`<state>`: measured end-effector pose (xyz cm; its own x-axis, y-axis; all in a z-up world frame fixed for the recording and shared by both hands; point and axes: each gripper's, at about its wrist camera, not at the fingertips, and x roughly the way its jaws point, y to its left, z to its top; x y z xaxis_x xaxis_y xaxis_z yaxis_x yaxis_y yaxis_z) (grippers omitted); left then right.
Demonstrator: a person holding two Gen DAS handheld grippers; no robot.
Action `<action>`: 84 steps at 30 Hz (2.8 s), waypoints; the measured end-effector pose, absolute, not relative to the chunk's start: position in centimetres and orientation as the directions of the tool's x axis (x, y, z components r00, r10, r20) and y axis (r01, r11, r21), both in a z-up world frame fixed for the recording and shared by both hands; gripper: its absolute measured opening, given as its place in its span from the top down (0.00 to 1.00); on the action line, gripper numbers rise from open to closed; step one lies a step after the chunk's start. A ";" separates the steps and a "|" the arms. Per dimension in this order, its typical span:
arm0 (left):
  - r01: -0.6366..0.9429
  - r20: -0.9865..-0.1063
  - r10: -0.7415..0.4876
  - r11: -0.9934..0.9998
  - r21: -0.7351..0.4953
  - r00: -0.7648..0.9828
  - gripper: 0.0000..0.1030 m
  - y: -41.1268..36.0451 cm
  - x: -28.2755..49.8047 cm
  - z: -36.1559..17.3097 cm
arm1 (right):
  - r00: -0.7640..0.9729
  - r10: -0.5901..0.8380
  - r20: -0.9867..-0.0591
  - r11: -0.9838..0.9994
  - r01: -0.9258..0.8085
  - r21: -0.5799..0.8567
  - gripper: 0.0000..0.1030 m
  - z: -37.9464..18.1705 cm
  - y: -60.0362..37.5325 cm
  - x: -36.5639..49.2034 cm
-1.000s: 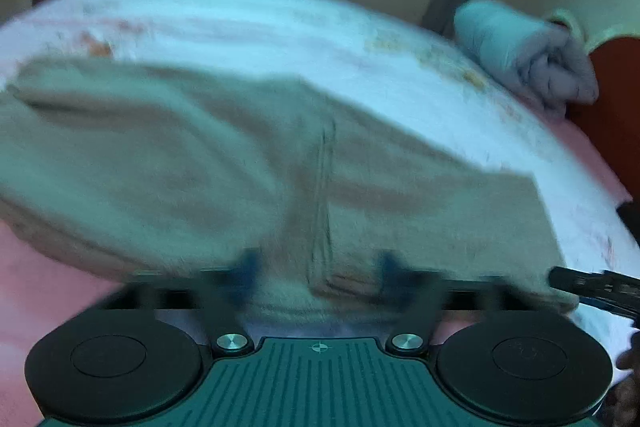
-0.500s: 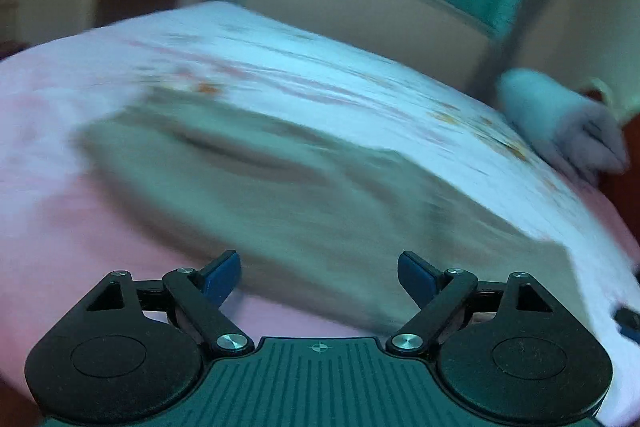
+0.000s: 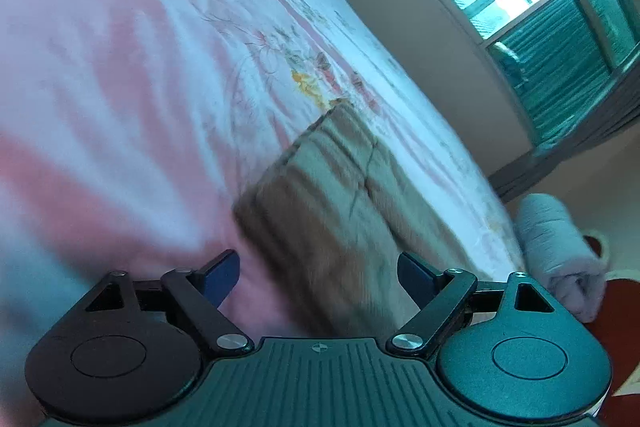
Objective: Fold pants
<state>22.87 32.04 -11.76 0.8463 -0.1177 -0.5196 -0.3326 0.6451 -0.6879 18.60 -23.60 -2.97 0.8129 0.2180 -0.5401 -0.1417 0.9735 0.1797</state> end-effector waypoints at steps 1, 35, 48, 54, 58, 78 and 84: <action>-0.324 -0.516 -0.127 0.645 -0.692 0.847 0.15 32.3 23.8 -12.1 | 0.815 0.213 -0.539 0.975 -0.140 0.174 0.27 -3.0 -23.3 18.6; -0.229 -0.492 -0.082 0.811 -0.539 0.867 0.63 30.8 22.6 -4.7 | 0.758 0.076 -0.647 0.964 -0.222 -0.147 0.16 -8.1 -9.1 22.5; -0.241 -0.504 -0.074 0.812 -0.531 0.860 0.63 30.4 22.3 -4.8 | 0.763 0.097 -0.639 0.964 -0.231 -0.129 0.13 -8.4 -9.4 22.6; -0.181 -0.455 -0.091 0.835 -0.519 0.886 0.63 29.2 22.0 -2.0 | 0.777 0.101 -0.621 0.956 -0.248 -0.155 0.10 -9.3 -9.3 22.6; -0.117 -0.419 -0.110 0.870 -0.480 0.901 0.63 27.0 22.2 1.2 | 0.779 0.108 -0.617 0.955 -0.254 -0.153 0.12 -9.2 -9.5 22.5; 0.375 -0.518 -0.434 0.900 -0.221 0.738 0.63 -7.8 31.7 4.7 | 0.903 0.099 -0.417 0.809 0.171 0.563 0.08 -3.8 -39.5 16.4; 0.436 -0.612 -0.431 0.887 -0.154 0.663 0.47 -16.4 30.5 -0.8 | 0.907 0.130 -0.400 0.644 0.229 0.730 0.08 -6.3 -44.0 15.1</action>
